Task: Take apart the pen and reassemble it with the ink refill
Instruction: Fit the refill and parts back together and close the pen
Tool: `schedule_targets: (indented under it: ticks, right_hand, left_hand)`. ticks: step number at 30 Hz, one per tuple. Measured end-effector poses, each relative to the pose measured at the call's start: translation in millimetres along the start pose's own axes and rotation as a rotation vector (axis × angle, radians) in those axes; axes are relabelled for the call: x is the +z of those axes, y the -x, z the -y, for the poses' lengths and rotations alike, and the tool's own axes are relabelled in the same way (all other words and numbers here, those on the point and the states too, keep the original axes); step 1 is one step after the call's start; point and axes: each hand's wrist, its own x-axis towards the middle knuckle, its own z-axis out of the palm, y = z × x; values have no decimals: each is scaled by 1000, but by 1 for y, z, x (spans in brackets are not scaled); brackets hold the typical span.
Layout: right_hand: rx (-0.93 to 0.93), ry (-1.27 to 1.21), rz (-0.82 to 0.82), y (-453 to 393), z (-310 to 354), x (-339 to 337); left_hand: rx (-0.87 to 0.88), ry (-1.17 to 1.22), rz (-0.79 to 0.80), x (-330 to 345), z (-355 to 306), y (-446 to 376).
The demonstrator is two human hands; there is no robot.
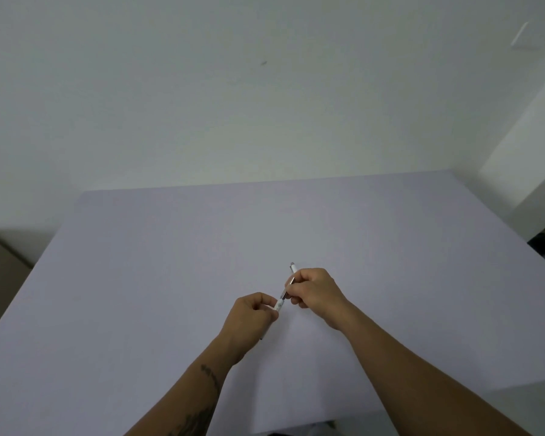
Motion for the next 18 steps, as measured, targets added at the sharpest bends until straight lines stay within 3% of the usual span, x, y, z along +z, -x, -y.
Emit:
schedule_targets:
  ticks: [9, 18]
  right_hand:
    - [-7, -54, 32, 9, 6, -20]
    - [15, 110, 130, 15, 3, -35]
  left_hand:
    - [89, 26, 18, 8, -10, -1]
    - [65, 52, 99, 18, -14, 8]
